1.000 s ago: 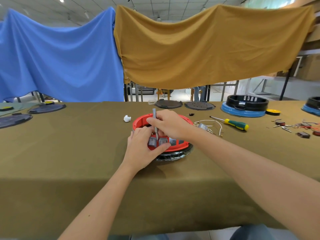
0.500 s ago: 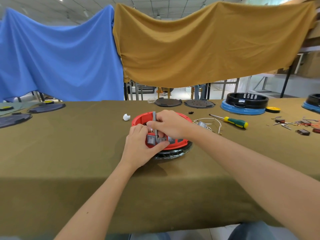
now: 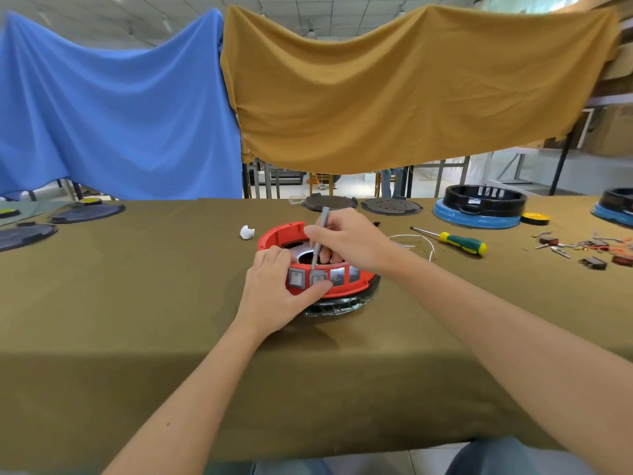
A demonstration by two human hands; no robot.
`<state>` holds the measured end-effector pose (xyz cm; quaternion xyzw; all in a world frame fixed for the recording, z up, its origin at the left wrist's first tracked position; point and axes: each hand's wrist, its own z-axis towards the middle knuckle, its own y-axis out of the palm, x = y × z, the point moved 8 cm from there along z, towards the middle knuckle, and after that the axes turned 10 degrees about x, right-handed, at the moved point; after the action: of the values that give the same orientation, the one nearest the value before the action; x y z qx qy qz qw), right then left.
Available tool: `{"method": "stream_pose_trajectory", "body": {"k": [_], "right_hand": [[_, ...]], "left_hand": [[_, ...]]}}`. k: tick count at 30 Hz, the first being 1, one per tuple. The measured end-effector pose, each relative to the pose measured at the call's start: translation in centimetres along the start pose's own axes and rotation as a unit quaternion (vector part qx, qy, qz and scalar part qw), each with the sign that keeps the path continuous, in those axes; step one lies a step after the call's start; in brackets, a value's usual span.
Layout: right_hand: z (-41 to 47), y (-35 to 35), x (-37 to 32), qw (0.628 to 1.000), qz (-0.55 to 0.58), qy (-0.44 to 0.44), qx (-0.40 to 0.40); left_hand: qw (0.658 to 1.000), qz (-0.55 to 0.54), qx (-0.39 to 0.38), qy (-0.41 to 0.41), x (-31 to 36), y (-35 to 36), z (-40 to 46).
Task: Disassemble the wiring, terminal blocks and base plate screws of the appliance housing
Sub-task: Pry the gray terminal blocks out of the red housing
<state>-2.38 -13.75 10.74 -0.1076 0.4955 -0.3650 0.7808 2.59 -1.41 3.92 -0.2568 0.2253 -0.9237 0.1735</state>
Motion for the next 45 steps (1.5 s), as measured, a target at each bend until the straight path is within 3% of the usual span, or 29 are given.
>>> {"method": "stream_pose_trajectory", "body": {"k": [7,15,20,27,37,45], "right_hand": [[-1.0,-2.7,2.1,0.999,0.034,0.009,0.022],[-1.1,-2.0,1.9,0.999,0.021,-0.021,-0.019],[-1.1,-1.9,2.4,0.997,0.066,0.028,-0.035],[0.4,-0.3,1.1,0.993,-0.014,0.074,-0.095],[-1.7,-1.6,1.3,0.998,-0.054,-0.021,-0.039],[-1.4,-1.0,2.1,0.999,0.000,0.043,-0.028]], "left_hand": [[0.998,-0.054,-0.004,0.009,1.1,-0.5,-0.3],[0.998,-0.021,-0.033,0.051,2.1,-0.2,-0.6],[0.997,0.007,-0.047,0.062,2.3,0.2,-0.8],[0.996,0.024,-0.058,0.061,2.4,0.2,-0.8],[0.997,0.025,-0.046,0.062,2.6,0.0,-0.7],[0.997,0.031,-0.049,0.057,2.5,0.1,-0.7]]}}
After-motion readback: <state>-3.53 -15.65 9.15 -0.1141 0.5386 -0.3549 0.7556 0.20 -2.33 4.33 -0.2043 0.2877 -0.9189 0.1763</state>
